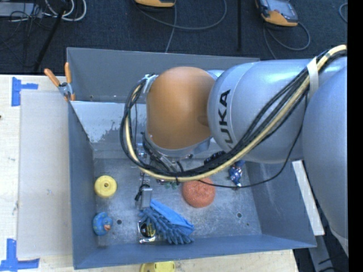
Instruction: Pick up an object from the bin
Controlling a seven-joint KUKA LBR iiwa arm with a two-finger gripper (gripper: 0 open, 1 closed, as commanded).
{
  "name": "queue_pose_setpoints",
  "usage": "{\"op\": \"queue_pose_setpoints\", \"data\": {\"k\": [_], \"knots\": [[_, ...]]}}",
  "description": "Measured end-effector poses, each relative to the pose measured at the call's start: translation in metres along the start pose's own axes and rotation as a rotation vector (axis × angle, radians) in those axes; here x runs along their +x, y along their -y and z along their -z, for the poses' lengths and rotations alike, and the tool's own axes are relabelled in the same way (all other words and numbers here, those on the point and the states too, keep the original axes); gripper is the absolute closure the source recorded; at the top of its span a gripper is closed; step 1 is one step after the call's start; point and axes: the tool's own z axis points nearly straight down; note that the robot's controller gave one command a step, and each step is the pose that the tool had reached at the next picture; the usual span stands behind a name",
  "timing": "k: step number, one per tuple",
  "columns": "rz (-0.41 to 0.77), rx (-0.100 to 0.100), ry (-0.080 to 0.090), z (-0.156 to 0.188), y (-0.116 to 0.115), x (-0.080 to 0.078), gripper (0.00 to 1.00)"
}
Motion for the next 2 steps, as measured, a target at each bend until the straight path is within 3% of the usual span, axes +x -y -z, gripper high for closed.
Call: {"op": "queue_pose_setpoints", "data": {"k": [1,2], "knots": [[-0.004,-0.002,0.007,0.005,0.001,-0.002,0.0],[0.022,-0.004,0.013,-0.043,0.025,0.012,0.0]]}}
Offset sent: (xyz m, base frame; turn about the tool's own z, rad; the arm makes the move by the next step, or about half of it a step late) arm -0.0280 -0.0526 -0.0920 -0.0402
